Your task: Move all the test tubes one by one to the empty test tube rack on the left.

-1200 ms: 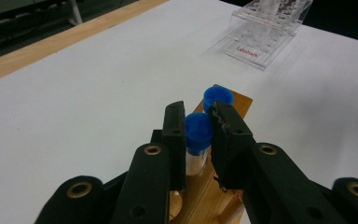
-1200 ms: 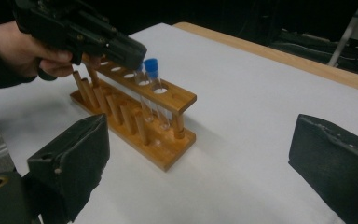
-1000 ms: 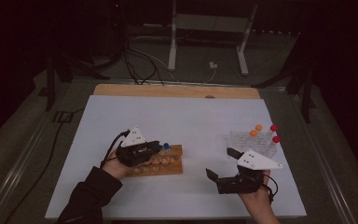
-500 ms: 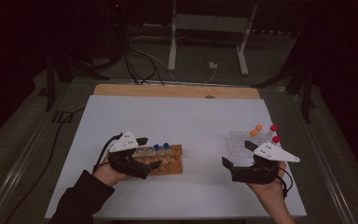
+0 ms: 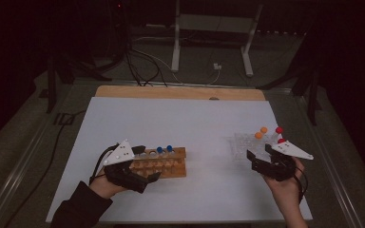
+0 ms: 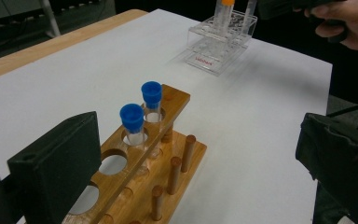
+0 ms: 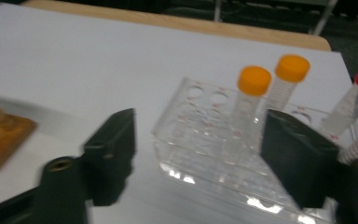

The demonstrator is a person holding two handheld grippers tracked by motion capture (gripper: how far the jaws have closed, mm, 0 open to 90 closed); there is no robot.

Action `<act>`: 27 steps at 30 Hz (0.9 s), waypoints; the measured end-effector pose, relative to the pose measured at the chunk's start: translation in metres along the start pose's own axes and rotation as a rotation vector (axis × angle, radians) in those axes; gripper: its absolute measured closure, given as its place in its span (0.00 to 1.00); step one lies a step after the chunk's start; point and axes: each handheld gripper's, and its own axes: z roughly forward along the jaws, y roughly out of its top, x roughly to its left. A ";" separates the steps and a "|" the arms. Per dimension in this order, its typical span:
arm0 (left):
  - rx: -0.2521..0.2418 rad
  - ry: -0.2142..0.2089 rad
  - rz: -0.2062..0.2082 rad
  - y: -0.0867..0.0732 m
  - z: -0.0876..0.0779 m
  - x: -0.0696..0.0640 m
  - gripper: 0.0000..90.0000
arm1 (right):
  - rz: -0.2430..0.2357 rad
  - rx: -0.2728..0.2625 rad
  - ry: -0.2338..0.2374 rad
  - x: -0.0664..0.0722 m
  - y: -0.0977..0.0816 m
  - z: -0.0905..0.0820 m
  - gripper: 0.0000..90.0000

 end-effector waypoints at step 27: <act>0.023 -0.026 0.040 0.001 0.002 -0.005 0.01 | 0.066 0.137 -0.140 -0.021 0.008 0.061 0.81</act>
